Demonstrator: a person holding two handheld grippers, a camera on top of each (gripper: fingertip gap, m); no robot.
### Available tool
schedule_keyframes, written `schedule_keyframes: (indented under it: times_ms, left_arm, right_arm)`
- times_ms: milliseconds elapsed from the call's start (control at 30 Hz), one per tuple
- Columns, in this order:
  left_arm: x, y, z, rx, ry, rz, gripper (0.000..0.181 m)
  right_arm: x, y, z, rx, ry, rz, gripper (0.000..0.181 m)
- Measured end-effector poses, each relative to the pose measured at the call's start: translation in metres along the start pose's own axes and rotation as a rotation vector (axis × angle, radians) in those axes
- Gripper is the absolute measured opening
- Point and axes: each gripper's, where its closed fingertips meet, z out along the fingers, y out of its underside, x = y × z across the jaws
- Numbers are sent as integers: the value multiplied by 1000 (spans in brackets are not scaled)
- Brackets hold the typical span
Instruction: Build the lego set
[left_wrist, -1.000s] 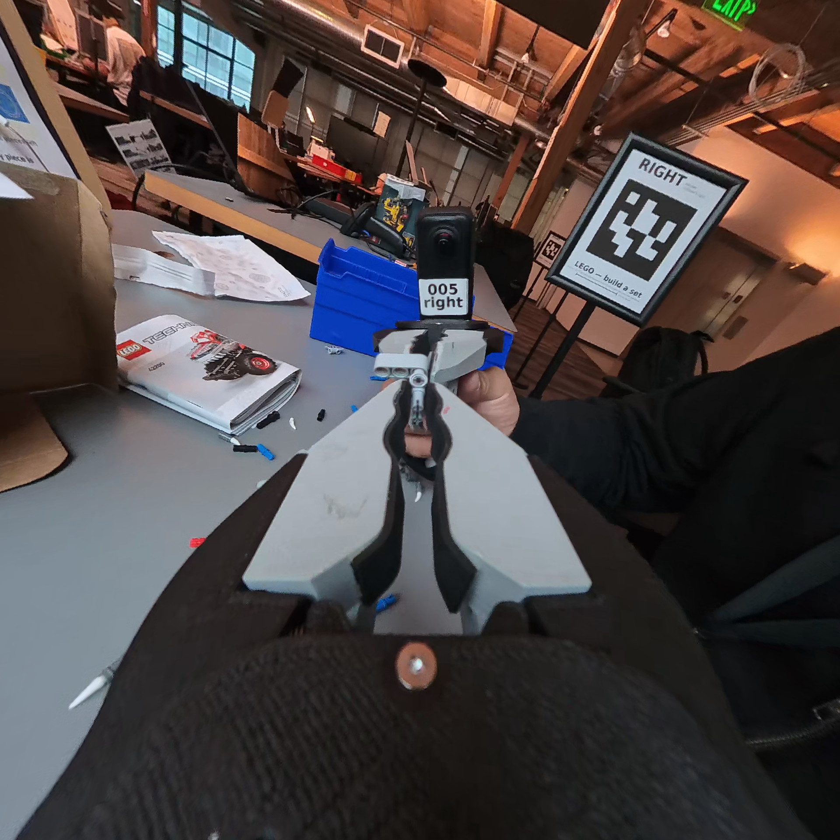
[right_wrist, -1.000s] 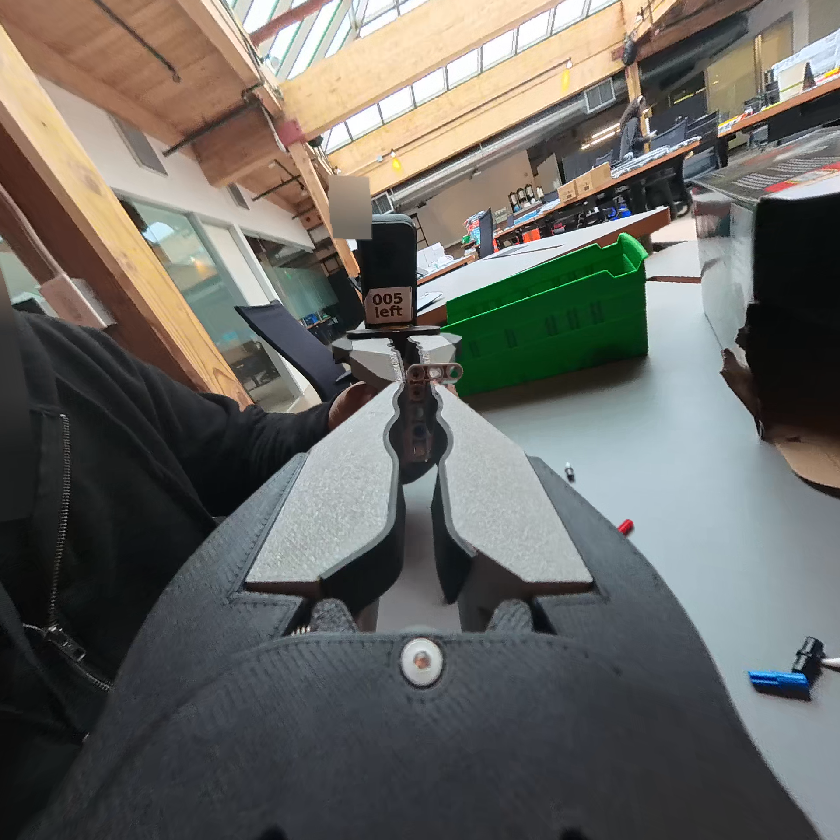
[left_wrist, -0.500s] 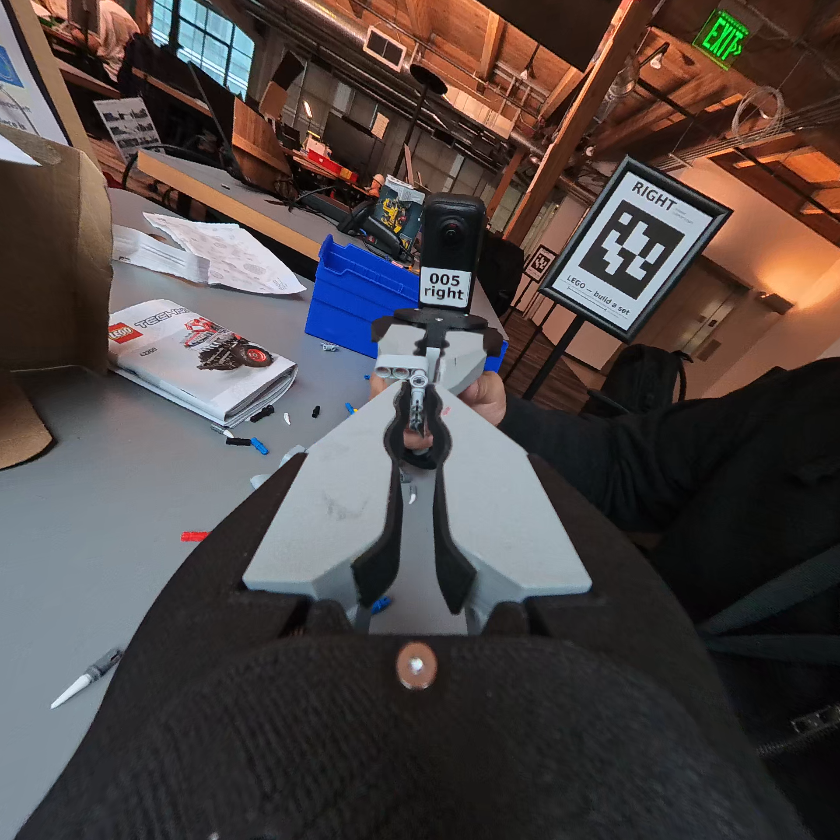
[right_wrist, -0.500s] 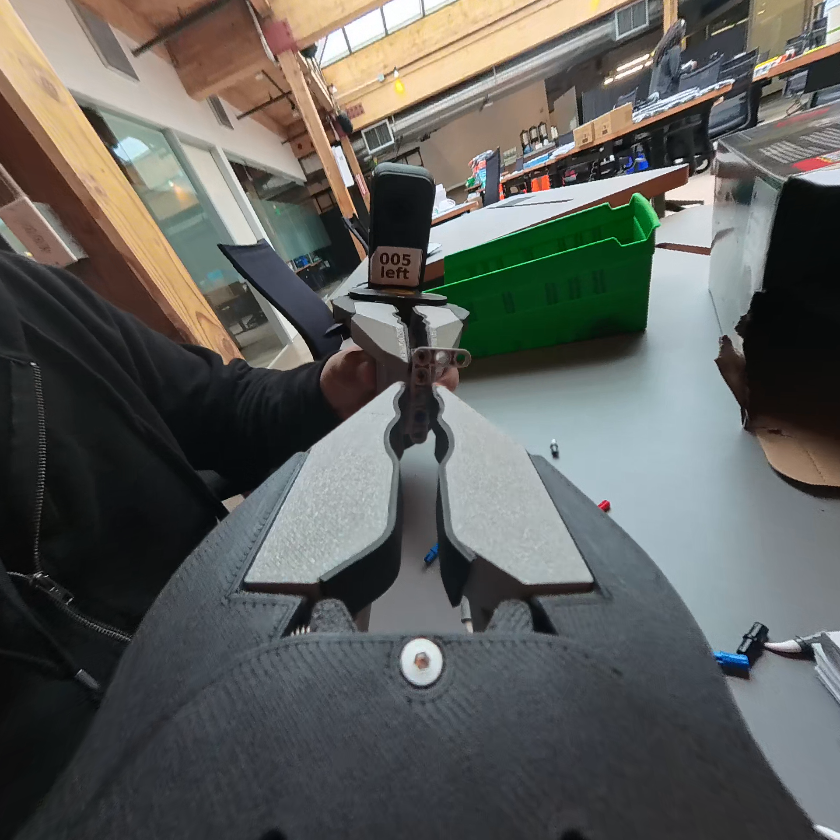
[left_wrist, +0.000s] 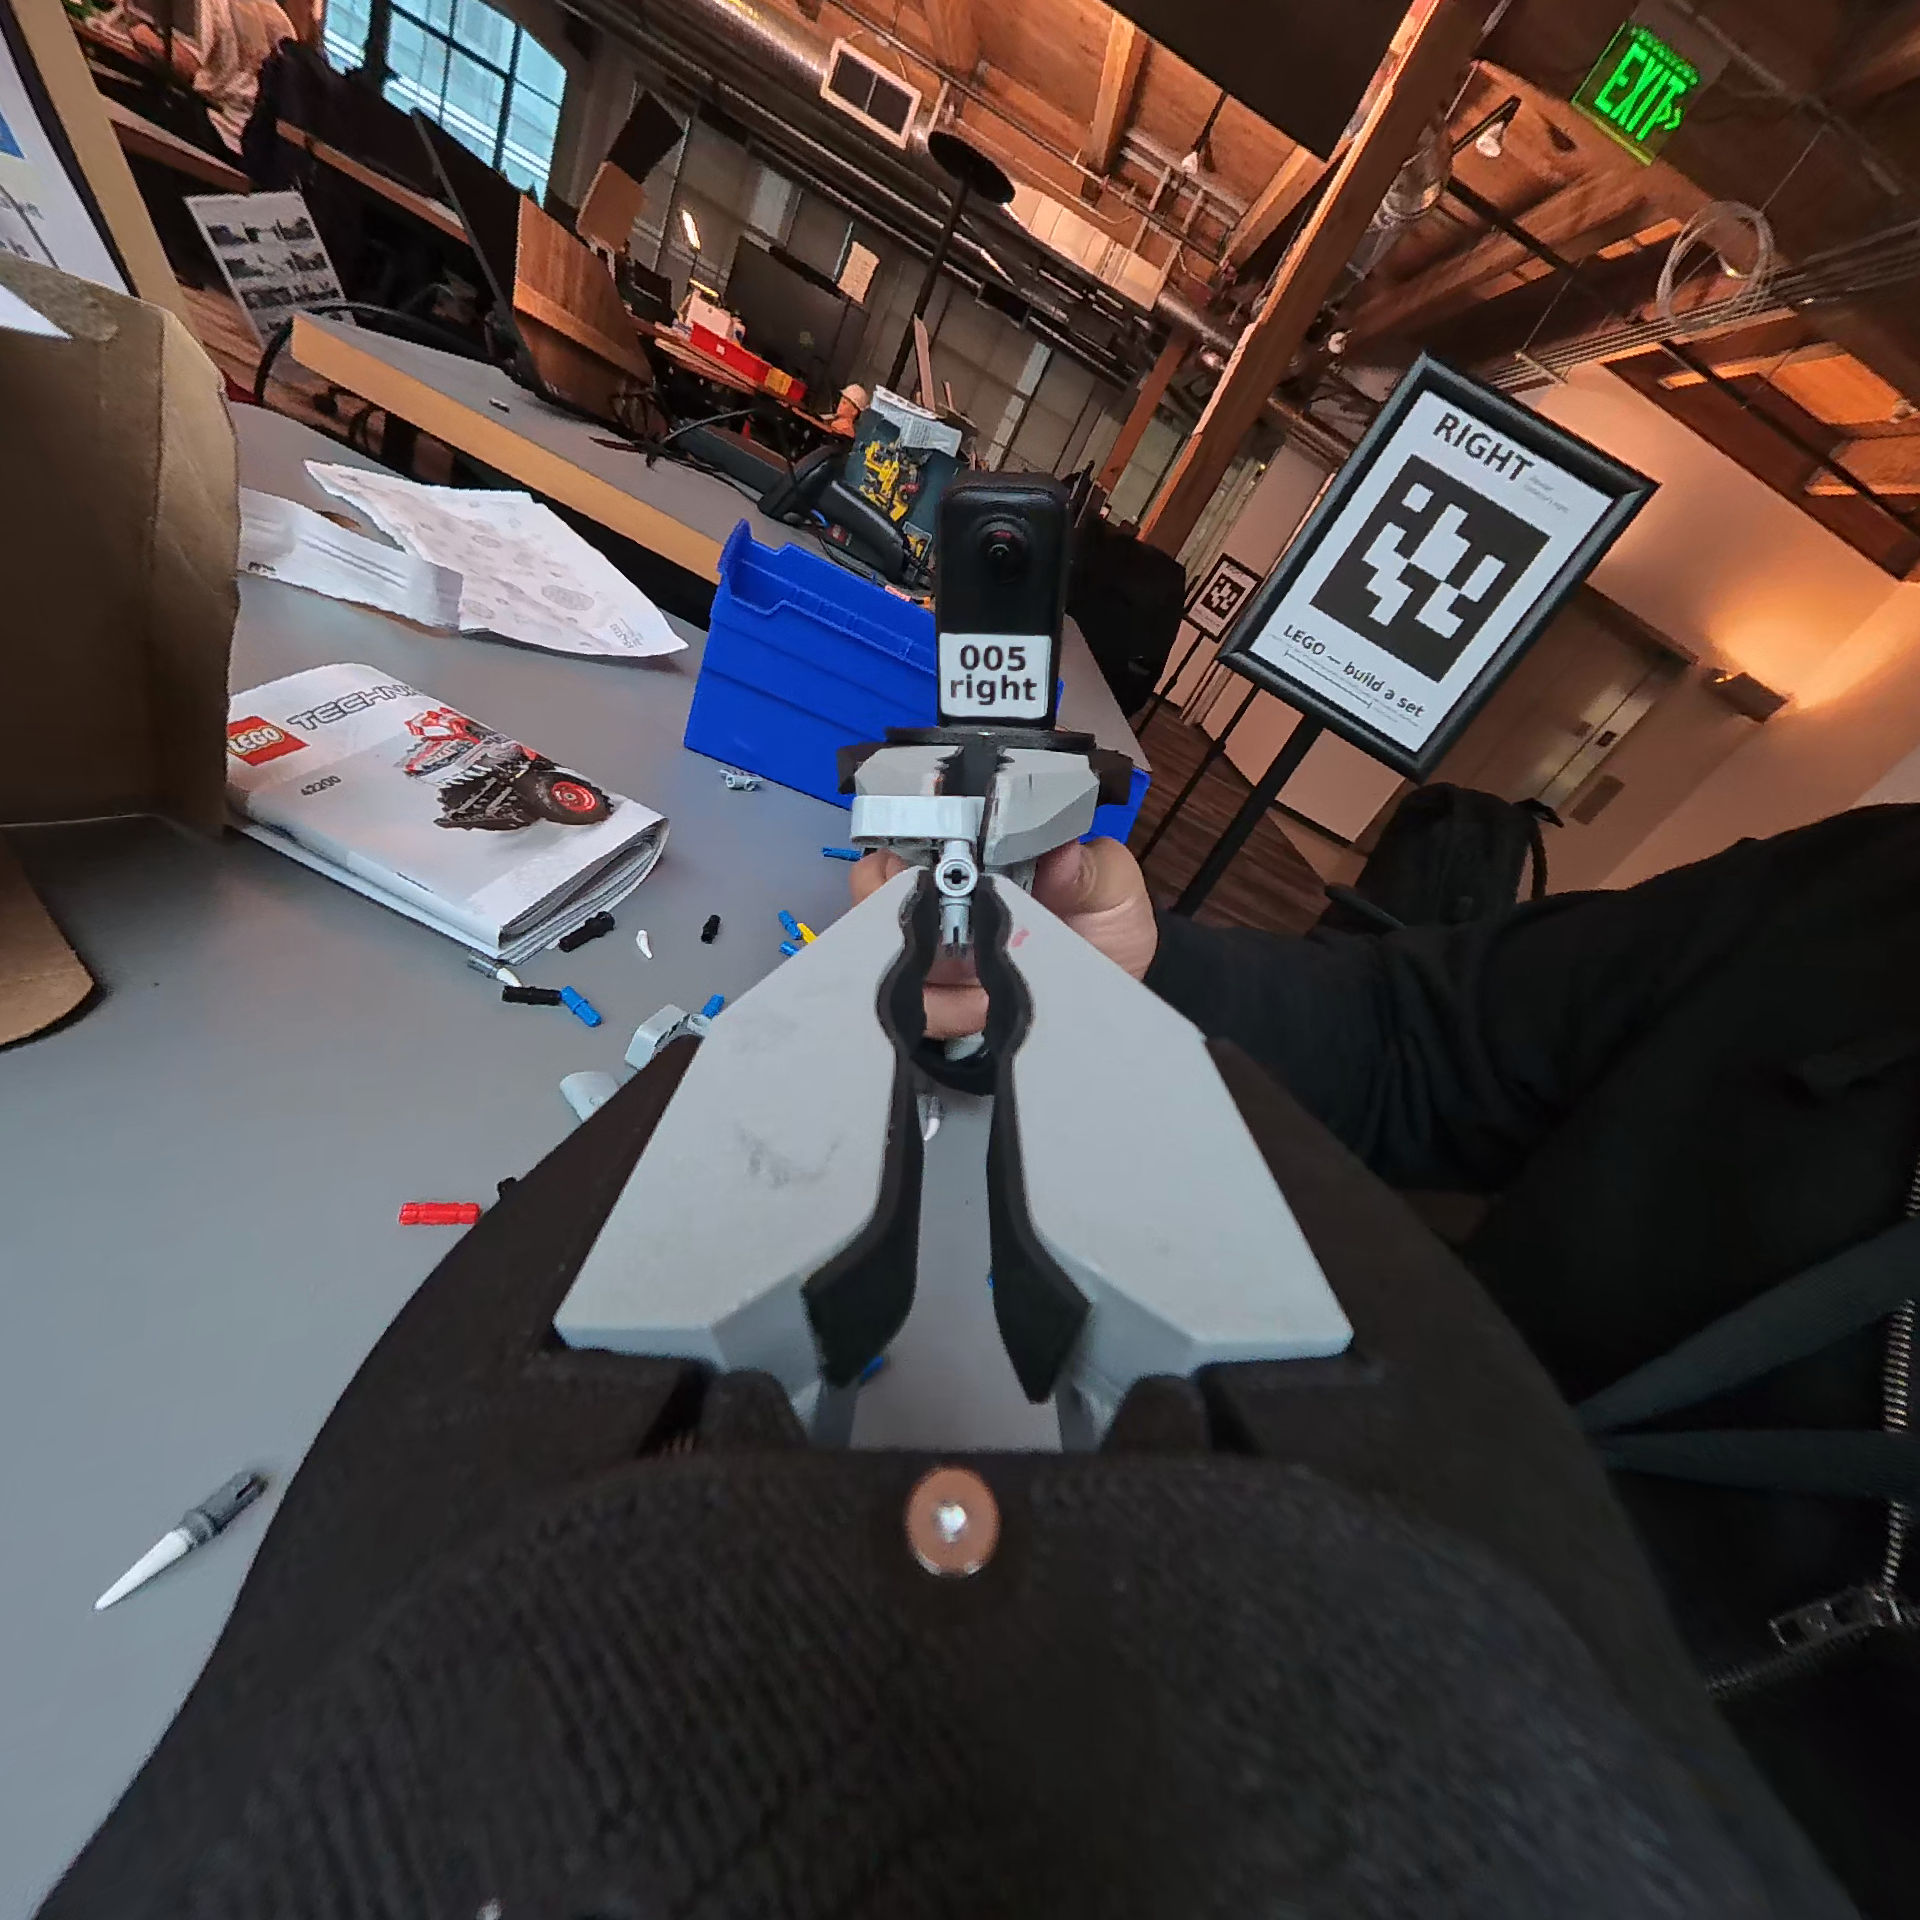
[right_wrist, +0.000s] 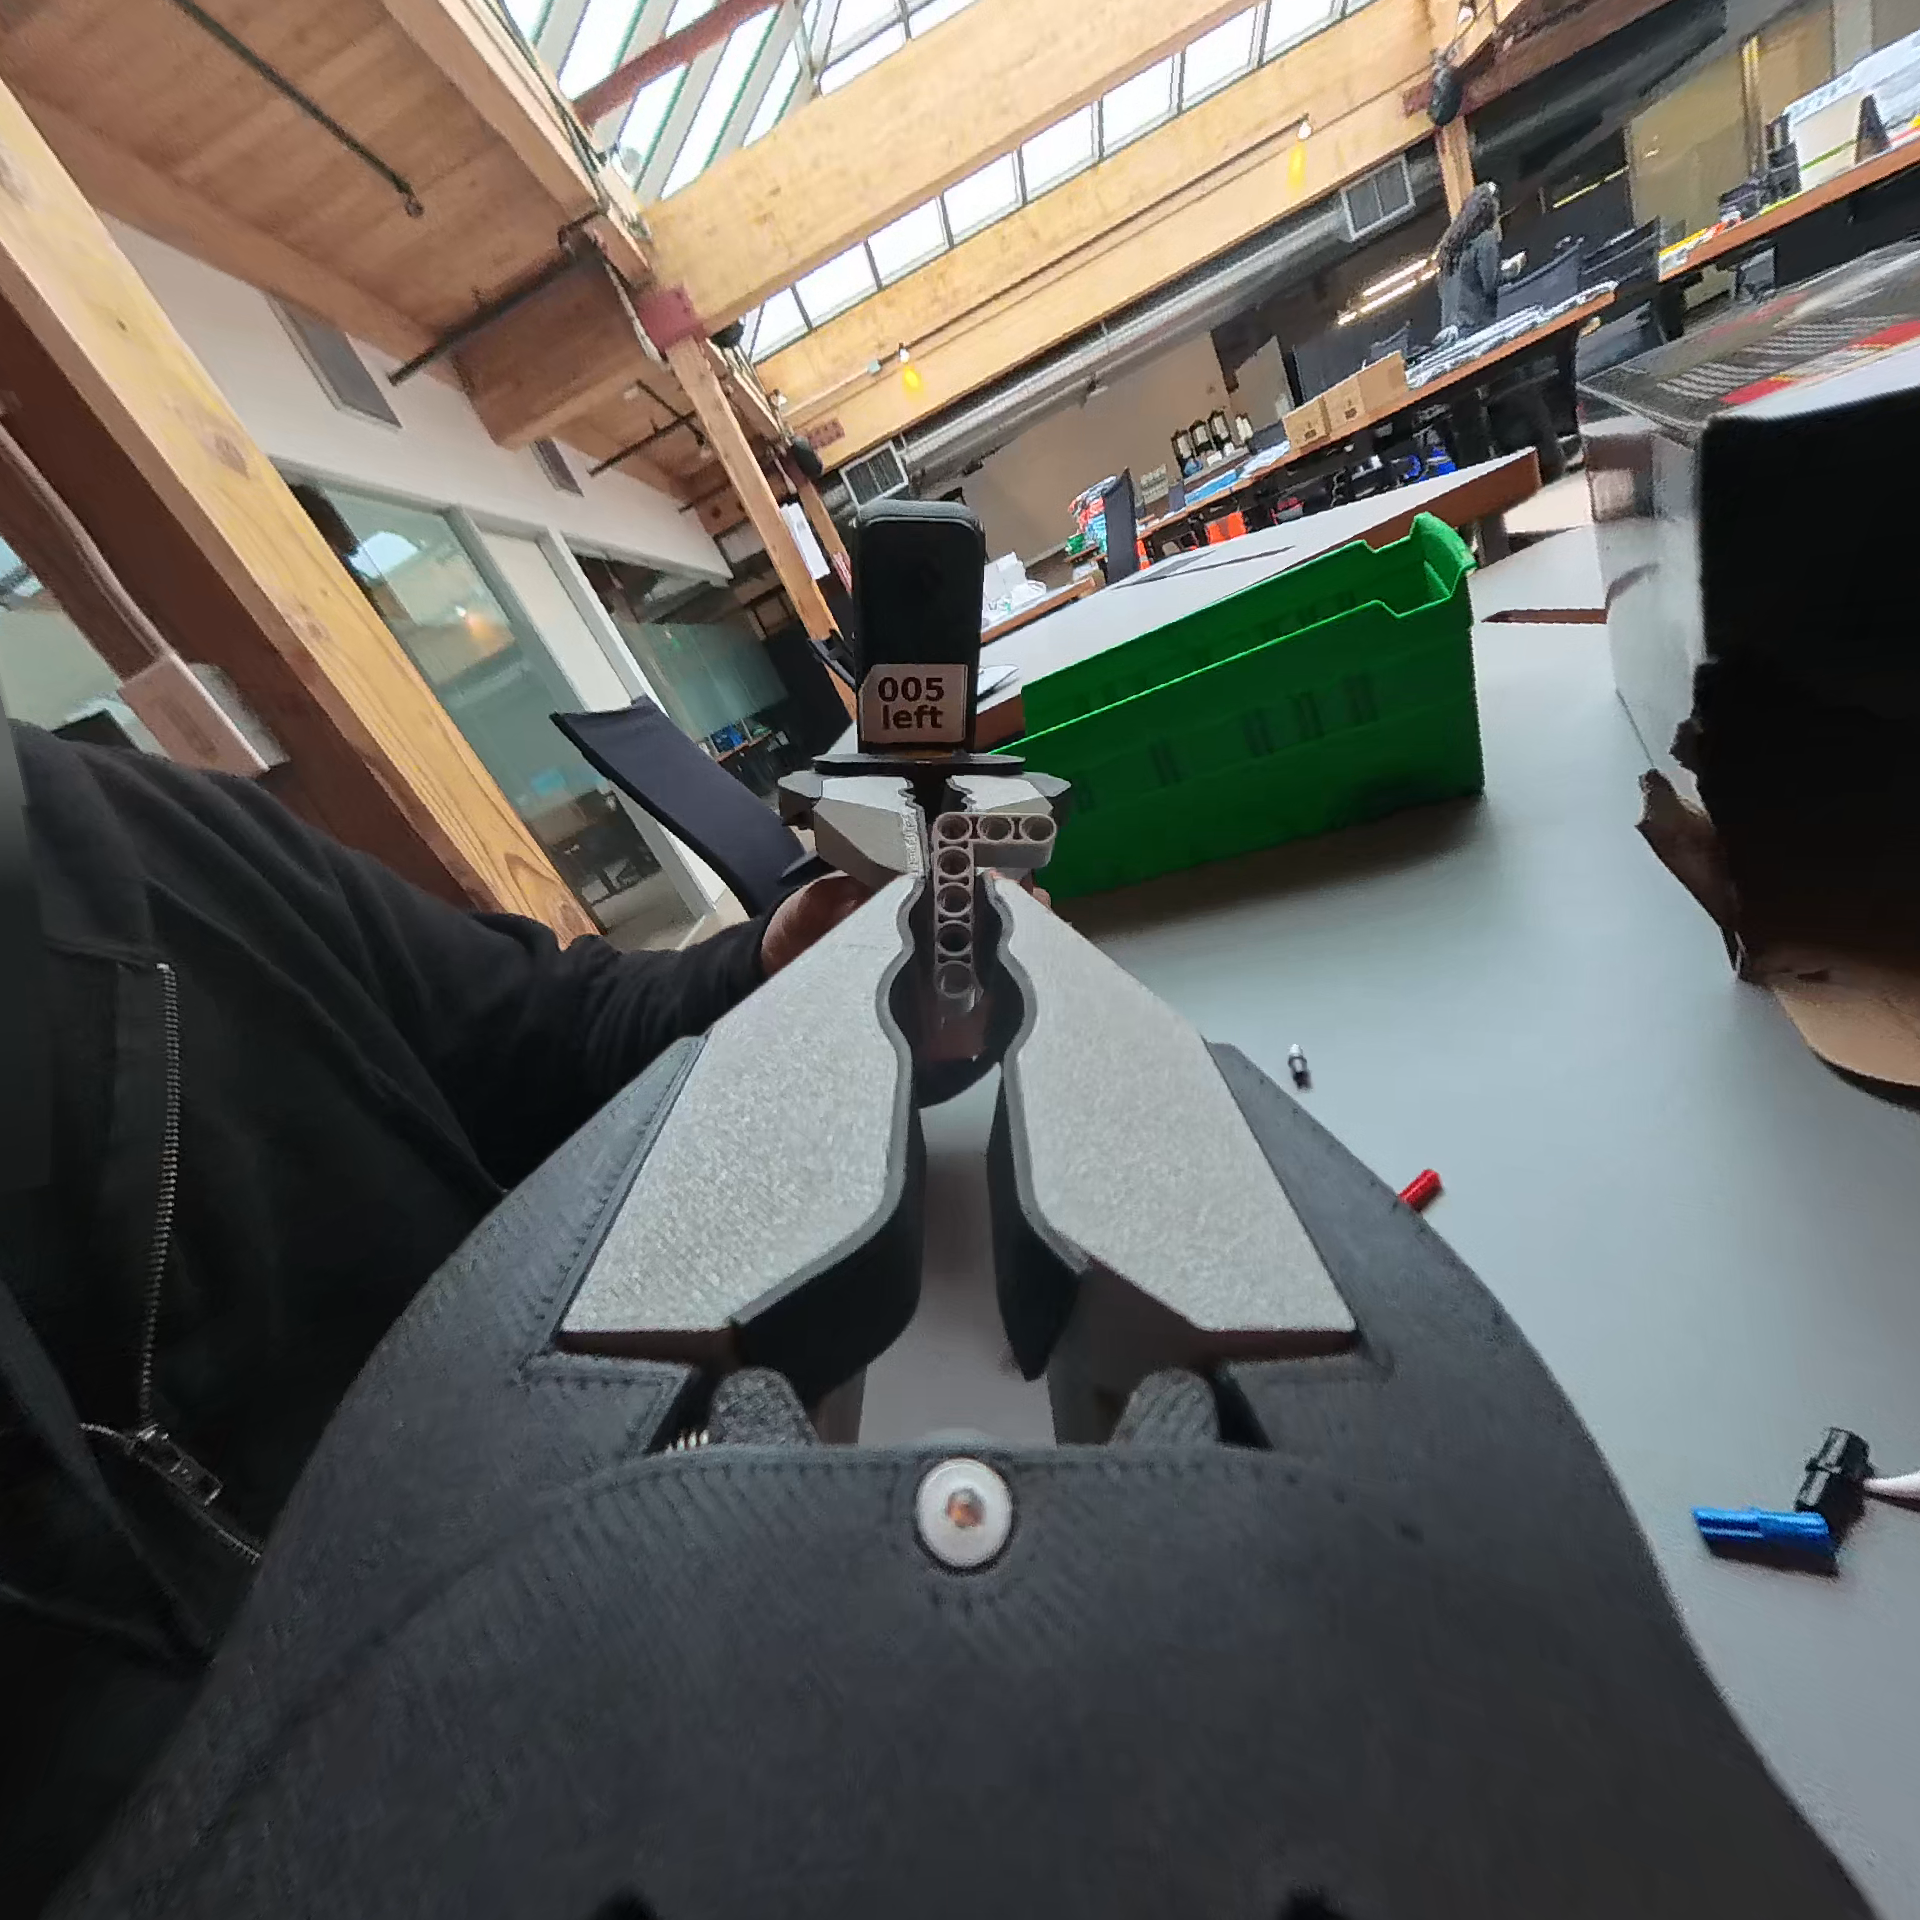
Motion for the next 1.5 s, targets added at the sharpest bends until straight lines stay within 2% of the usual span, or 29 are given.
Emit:
schedule_keyframes:
  times_ms: [233, 333, 467, 767, 867, 967, 1000, 1033, 1067, 1100, 1167, 1267, 1367, 1500]
  left_arm:
    - [0, 0, 2, 0, 35, -40, 5]
    - [-2, 6, 4, -47, 26, -33, 8]
    - [-1, 13, 3, -103, 16, -3, 5]
    - [1, 13, 2, -101, -1, 22, 6]
    - [9, 4, 3, -8, 61, -46, 6]
    - [6, 2, 5, 27, 77, -100, 6]
    - [3, 6, 5, 9, 64, -97, 5]
    - [-3, 16, 3, -48, 28, -82, 5]
    - [-8, 18, 1, -43, 7, -87, 5]
    - [-9, 11, 0, 12, 28, -121, 5]
    - [-6, 3, 6, 36, 71, -146, 5]
    - [-8, 22, 16, -83, 30, -80, 5]
    - [-15, 22, 11, -100, -7, -58, 5]
    - [-24, 5, 0, -2, -17, -95, 5]
  right_arm:
    - [-1, 4, -1, -85, -9, -39, 4]
    - [0, 13, 0, -159, 7, -73, 4]
    - [-1, 14, 0, -161, 2, -74, 4]
    - [-4, 13, 2, -168, 46, -190, 4]
    - [-10, 2, 2, -105, 79, -228, 4]
    - [-5, -4, 0, -28, 64, -106, 3]
    - [0, -18, -8, 71, 77, -58, 4]
    - [10, -49, -34, 253, 91, 8, 3]
    - [19, -70, -62, 372, 98, 53, 3]
    - [20, -74, -74, 392, 110, 40, 3]
    - [15, -49, -52, 190, 116, -49, 3]
    - [10, -25, -23, 14, 84, -68, 3]
    - [32, -5, -27, -129, 200, -93, 4]
    - [53, 14, -38, -290, 297, -109, 4]
